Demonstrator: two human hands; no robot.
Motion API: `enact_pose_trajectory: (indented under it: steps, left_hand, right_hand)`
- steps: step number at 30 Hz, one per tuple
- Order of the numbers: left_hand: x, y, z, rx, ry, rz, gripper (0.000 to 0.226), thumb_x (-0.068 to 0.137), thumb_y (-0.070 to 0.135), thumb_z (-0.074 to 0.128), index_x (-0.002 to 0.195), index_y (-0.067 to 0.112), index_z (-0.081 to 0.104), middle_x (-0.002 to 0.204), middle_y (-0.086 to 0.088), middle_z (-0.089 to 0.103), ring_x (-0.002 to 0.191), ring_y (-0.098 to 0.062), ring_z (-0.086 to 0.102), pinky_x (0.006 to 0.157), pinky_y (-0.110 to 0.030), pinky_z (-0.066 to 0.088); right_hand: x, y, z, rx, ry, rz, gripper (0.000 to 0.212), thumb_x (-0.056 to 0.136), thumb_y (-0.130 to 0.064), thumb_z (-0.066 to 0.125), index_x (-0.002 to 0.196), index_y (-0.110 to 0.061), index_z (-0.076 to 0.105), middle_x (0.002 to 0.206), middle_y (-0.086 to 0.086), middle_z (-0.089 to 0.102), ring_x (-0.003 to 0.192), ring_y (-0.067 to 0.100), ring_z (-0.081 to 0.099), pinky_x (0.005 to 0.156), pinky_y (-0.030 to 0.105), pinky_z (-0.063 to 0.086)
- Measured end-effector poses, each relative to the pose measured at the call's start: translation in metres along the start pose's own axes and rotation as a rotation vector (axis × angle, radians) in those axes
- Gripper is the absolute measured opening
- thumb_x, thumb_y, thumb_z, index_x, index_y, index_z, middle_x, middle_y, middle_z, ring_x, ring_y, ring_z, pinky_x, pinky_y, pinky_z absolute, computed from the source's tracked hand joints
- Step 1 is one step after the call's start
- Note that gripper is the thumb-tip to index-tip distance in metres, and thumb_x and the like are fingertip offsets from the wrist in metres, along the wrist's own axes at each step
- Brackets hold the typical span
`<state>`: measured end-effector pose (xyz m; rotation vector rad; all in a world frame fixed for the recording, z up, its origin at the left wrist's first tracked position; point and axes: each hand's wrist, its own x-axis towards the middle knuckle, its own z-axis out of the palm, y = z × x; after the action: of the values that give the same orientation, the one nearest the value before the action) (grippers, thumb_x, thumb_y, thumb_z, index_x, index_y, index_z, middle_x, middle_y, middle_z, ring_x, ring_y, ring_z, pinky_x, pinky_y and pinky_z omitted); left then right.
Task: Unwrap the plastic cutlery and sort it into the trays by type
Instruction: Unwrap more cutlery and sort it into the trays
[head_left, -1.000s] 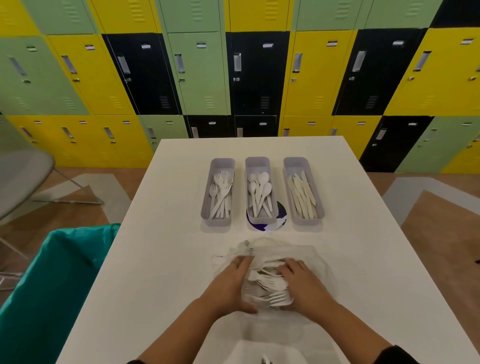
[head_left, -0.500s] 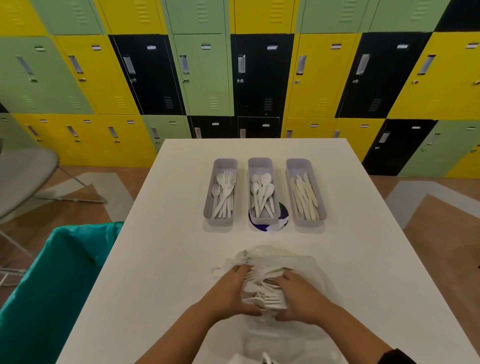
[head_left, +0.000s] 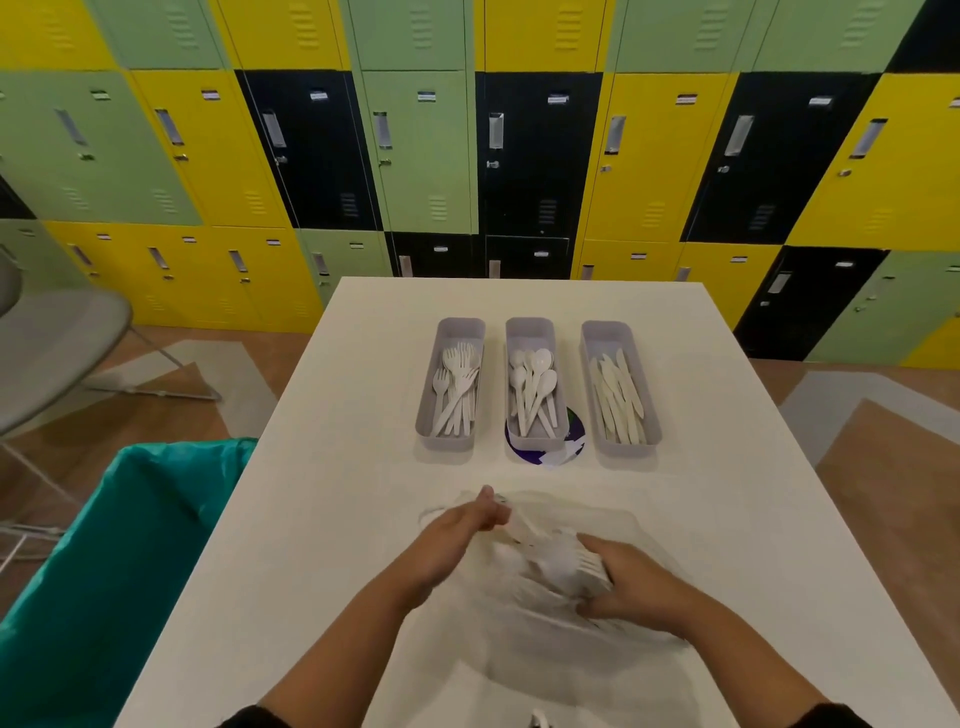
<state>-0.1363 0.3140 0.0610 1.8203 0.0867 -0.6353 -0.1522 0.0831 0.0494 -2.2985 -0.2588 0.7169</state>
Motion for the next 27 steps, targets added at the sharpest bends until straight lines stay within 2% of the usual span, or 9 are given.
enact_pose_trajectory:
  steps: [2,5,8,10,12,16,19,22,27]
  left_hand:
    - [0.001,0.002,-0.001,-0.011,0.022,0.004,0.062,0.093,0.058,0.019,0.114,0.024,0.066,0.118,0.011,0.065,0.112,0.000,0.056,0.103,-0.030,0.033]
    - [0.000,0.005,0.004,-0.028,0.018,0.026,0.067,0.089,0.061,0.018,0.114,0.022,0.067,0.112,0.006,0.070,0.105,-0.004,0.063,0.097,-0.027,0.039]
    - [-0.001,0.011,0.012,-0.057,-0.023,0.053,0.070,0.083,0.066,0.018,0.114,0.025,0.066,0.111,0.007,0.070,0.104,-0.007,0.065,0.097,-0.029,0.046]
    - [-0.002,0.019,0.018,-0.108,-0.061,0.066,0.063,0.086,0.064,0.020,0.114,0.029,0.065,0.111,0.007,0.070,0.104,-0.008,0.065,0.099,-0.031,0.048]
    - [-0.004,0.028,0.024,-0.169,-0.095,0.082,0.052,0.091,0.058,0.024,0.115,0.031,0.062,0.113,0.005,0.070,0.106,-0.010,0.065,0.101,-0.032,0.047]
    - [-0.006,0.040,0.039,-0.199,-0.126,0.151,0.042,0.094,0.052,0.039,0.127,0.030,0.052,0.125,0.007,0.063,0.115,-0.011,0.060,0.103,-0.034,0.045]
    - [-0.002,0.044,0.048,-0.197,-0.038,0.190,0.035,0.096,0.040,0.045,0.128,0.030,0.052,0.126,0.009,0.061,0.116,-0.008,0.058,0.104,-0.035,0.045]
    - [0.001,0.049,0.055,-0.213,0.069,0.174,0.023,0.098,0.028,0.044,0.119,0.030,0.053,0.121,0.006,0.063,0.113,-0.009,0.059,0.103,-0.033,0.046]
    - [0.004,0.056,0.056,-0.237,0.137,0.192,0.028,0.095,0.025,0.050,0.123,0.025,0.055,0.116,0.007,0.066,0.109,-0.008,0.061,0.099,-0.029,0.048]
  right_hand:
    - [-0.006,-0.001,-0.008,0.175,0.022,0.011,0.055,0.072,-0.014,0.074,0.122,-0.025,0.054,0.120,-0.004,0.063,0.108,0.013,0.059,0.087,0.019,0.046]
    - [-0.012,-0.007,-0.015,0.431,0.037,0.033,0.049,0.074,-0.007,0.074,0.110,-0.035,0.057,0.110,-0.007,0.068,0.100,0.010,0.064,0.083,0.018,0.052]
    - [-0.011,-0.013,-0.015,0.615,0.088,0.044,0.043,0.076,-0.006,0.074,0.112,-0.026,0.062,0.103,-0.004,0.073,0.097,0.011,0.068,0.085,0.026,0.054]
    - [-0.010,-0.018,-0.015,0.728,0.135,0.023,0.037,0.078,0.001,0.069,0.107,-0.023,0.065,0.101,-0.002,0.074,0.097,0.014,0.069,0.085,0.027,0.053]
    - [-0.007,-0.026,-0.013,0.866,0.179,-0.001,0.038,0.079,0.005,0.065,0.109,-0.019,0.065,0.104,0.005,0.074,0.099,0.020,0.069,0.087,0.033,0.053]
    - [0.002,-0.039,-0.010,1.154,0.277,-0.009,0.034,0.081,0.007,0.060,0.110,-0.011,0.064,0.103,0.015,0.073,0.096,0.029,0.070,0.074,0.035,0.058]
    - [0.005,-0.047,-0.007,1.215,0.334,-0.040,0.029,0.079,0.003,0.062,0.103,-0.011,0.068,0.098,0.013,0.074,0.092,0.026,0.071,0.071,0.033,0.059]
    - [0.010,-0.052,-0.002,1.189,0.384,-0.029,0.027,0.081,0.004,0.062,0.098,-0.014,0.070,0.094,0.011,0.075,0.088,0.024,0.072,0.067,0.032,0.058]
    - [0.018,-0.060,0.000,1.115,0.456,-0.005,0.030,0.081,0.000,0.066,0.108,-0.013,0.069,0.101,0.011,0.074,0.097,0.027,0.070,0.088,0.048,0.053]
